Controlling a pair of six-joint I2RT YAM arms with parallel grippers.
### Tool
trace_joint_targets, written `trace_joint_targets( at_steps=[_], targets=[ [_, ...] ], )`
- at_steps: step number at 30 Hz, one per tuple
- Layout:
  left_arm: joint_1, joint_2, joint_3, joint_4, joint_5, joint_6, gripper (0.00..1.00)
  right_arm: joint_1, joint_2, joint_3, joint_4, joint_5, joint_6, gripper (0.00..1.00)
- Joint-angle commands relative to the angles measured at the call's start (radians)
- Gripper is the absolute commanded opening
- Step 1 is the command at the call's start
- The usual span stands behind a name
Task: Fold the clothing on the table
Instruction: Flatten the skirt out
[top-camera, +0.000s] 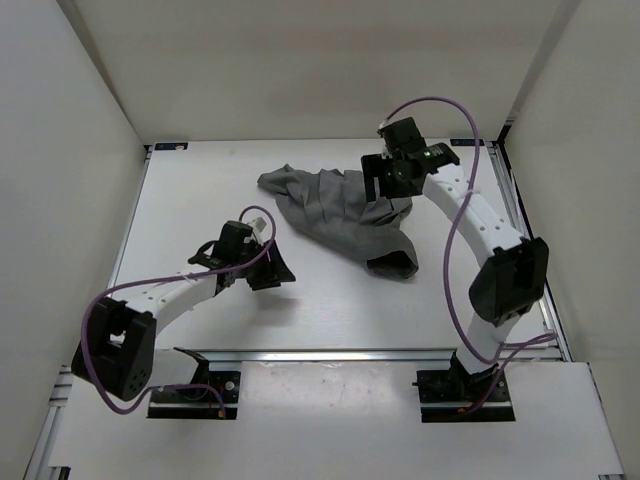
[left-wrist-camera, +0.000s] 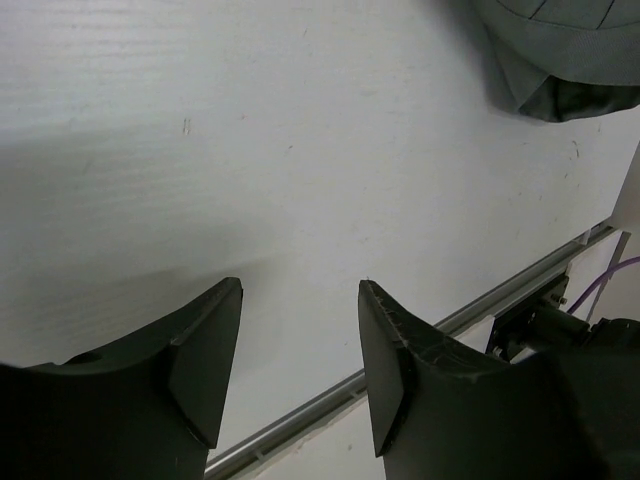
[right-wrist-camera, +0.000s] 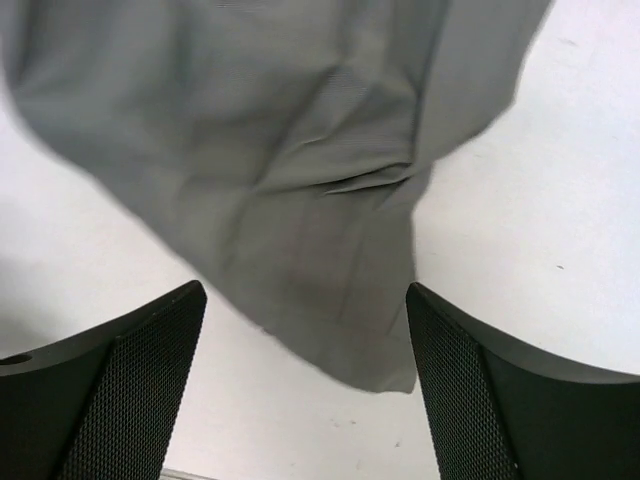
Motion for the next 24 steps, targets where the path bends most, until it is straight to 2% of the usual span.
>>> trace_joint_targets(
  at_steps=[1, 6, 10, 14, 16, 17, 19, 20, 22, 24],
  targets=[
    [-0.015, 0.035, 0.049, 0.057, 0.012, -0.002, 0.6, 0.03, -0.035, -0.073, 0.028, -0.116, -0.048, 0.86],
    [-0.033, 0.053, 0.061, 0.079, 0.008, -0.017, 0.58, 0.097, 0.018, -0.169, 0.098, -0.201, -0.059, 0.85],
    [-0.022, 0.043, 0.053, 0.067, 0.002, -0.019, 0.57, 0.143, 0.098, -0.143, 0.108, -0.228, -0.055, 0.85],
    [0.002, -0.002, 0.014, 0.061, 0.002, -0.019, 0.57, 0.168, 0.207, -0.114, 0.106, -0.175, -0.077, 0.85],
    [0.018, -0.011, 0.014, 0.051, 0.005, -0.02, 0.57, 0.177, 0.256, -0.085, 0.085, -0.126, -0.088, 0.8],
    [0.024, -0.019, 0.012, 0.048, 0.003, -0.019, 0.57, 0.171, 0.288, -0.065, 0.068, -0.121, -0.094, 0.69],
    [0.03, -0.02, 0.017, 0.036, -0.004, -0.013, 0.57, 0.153, 0.304, -0.035, 0.052, -0.148, -0.08, 0.28],
    [0.025, -0.025, 0.02, 0.033, -0.008, -0.01, 0.56, 0.146, 0.295, -0.014, 0.034, -0.158, -0.062, 0.0],
    [0.033, -0.028, 0.011, 0.042, -0.006, -0.017, 0.55, 0.13, 0.252, 0.017, 0.01, -0.248, -0.066, 0.0],
    [0.044, -0.028, 0.003, 0.056, 0.006, -0.016, 0.55, 0.116, 0.185, 0.066, -0.02, -0.451, -0.078, 0.0]
  ],
)
